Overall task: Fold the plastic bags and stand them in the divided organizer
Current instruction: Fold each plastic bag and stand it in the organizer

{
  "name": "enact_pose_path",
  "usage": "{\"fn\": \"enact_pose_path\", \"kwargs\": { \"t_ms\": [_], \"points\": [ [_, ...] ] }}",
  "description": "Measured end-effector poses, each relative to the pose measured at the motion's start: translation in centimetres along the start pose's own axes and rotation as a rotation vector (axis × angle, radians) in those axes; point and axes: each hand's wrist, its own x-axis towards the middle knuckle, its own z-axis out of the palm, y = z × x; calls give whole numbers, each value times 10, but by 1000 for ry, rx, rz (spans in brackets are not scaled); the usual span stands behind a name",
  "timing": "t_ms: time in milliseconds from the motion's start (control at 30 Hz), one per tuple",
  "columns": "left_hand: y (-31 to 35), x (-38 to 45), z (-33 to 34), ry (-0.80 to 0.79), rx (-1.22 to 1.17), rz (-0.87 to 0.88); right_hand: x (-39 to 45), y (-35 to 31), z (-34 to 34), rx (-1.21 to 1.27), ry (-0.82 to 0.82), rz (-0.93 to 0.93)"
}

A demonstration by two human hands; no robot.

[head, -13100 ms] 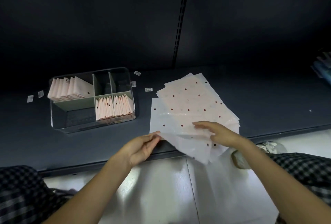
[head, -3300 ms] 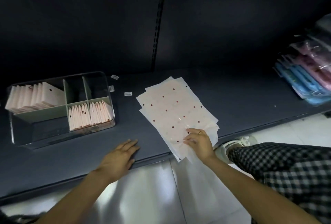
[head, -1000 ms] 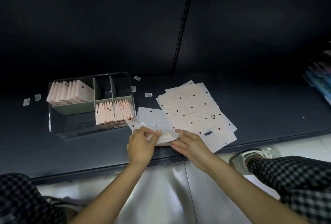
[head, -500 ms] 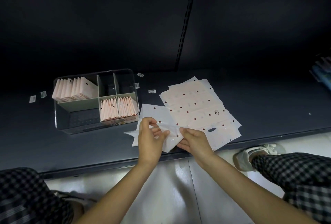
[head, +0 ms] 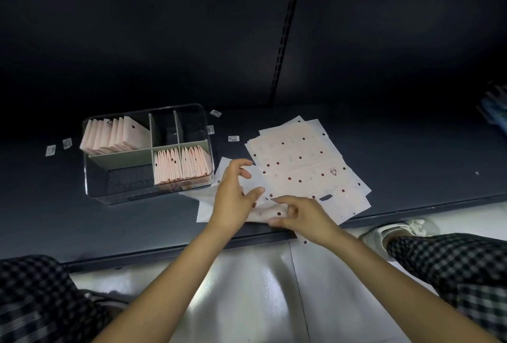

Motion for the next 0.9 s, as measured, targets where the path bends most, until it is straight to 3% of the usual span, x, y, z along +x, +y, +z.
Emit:
{"fn": "enact_pose_path", "kwargs": {
  "t_ms": [67,133,233,300,367,533,633,900],
  "points": [
    [5,2,-1,-98,33,14,3,-2,2,-109,139,-115],
    [12,0,1,-101,15,70,7,-2,7,-12,145,-177],
    [12,0,2,143,169,283,18,8,9,251,128,5],
    [2,-1,1,209,315,394,29,20,10,354,196,176],
    [-17,-3,2,95,446,428,40,32,13,360,258,299],
    [-82,-14,0,-340,975,303,61,45,17,295,308,404],
    [-94,-20,-7,-388,1173,300,69,47,15,270,309,425],
    [-113,-14,-3,-434,1286,268,77,45,16,85,341,446]
  ]
}}
